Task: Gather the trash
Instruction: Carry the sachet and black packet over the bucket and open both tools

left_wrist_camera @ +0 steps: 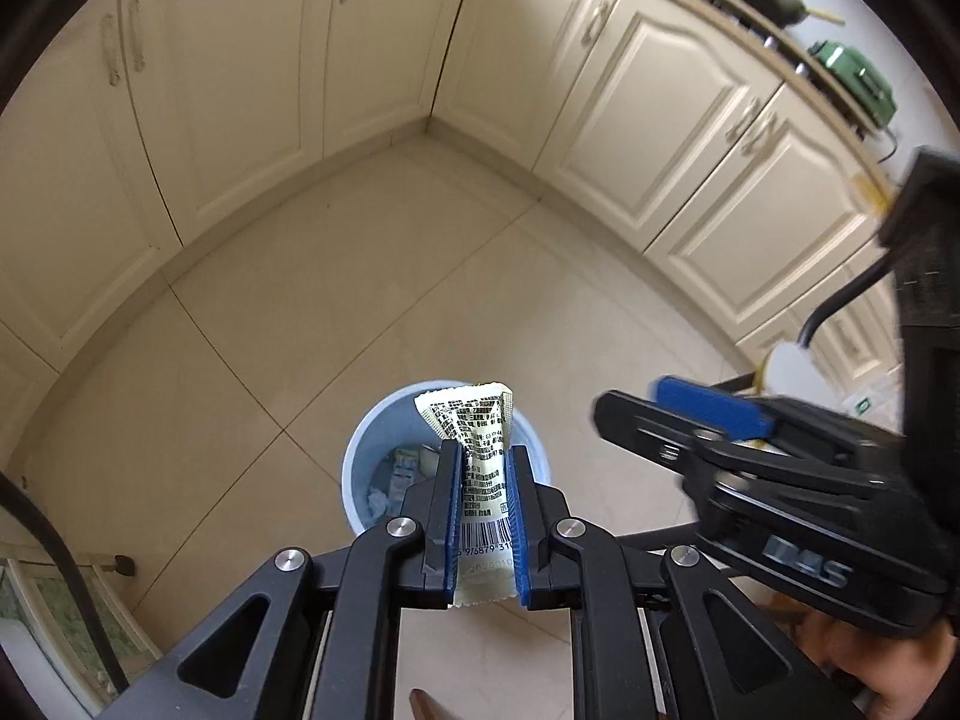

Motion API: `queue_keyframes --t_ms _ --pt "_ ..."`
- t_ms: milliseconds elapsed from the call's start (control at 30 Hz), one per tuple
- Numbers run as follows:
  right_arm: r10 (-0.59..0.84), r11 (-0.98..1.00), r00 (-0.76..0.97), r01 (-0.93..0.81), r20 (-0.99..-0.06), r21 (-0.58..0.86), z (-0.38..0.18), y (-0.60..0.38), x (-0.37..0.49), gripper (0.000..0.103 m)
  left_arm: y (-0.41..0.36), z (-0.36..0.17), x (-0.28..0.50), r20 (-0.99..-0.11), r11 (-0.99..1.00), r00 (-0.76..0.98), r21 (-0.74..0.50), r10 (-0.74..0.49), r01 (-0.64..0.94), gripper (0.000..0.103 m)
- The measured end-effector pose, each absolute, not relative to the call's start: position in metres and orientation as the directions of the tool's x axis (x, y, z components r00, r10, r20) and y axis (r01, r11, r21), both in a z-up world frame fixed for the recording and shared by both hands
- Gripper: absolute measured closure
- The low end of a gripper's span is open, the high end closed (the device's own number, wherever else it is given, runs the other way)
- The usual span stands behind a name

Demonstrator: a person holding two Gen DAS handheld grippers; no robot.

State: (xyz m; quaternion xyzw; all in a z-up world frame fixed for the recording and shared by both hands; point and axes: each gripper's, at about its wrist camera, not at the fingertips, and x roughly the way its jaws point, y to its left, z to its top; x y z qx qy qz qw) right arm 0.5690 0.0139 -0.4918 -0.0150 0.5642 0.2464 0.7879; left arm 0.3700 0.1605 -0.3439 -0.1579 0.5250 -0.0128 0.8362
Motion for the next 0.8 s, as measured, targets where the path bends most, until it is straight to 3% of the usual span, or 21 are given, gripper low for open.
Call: queue_keyframes --t_ms 233,367,533,667,800 --pt "0.342 0.905 0.26 -0.348 -0.903 0.243 -0.499 -0.009 0.58 0.053 0.162 -0.365 0.416 -0.9 0.94 0.392 -0.283 -0.19 -0.194 0.081" --pt "0.351 0.903 0.271 -0.35 -0.897 0.248 -0.491 -0.01 0.581 0.052 0.162 -0.36 0.43 -0.901 0.943 0.4 -0.263 -0.166 -0.202 0.054" --pt "0.379 0.899 0.299 -0.343 -0.876 0.272 -0.474 -0.012 0.568 0.049 0.167 -0.334 0.405 -0.893 0.945 0.438 -0.225 -0.103 -0.238 0.052" --pt "0.39 0.891 0.322 -0.368 -0.863 0.265 -0.453 -0.007 0.549 0.047 0.175 -0.299 0.379 -0.869 0.935 0.494 -0.19 -0.019 -0.298 0.043" --pt "0.406 0.884 0.37 -0.391 -0.835 0.256 -0.412 -0.001 0.523 0.032 0.175 -0.253 0.346 -0.812 0.932 0.581 -0.165 0.057 -0.322 0.035"
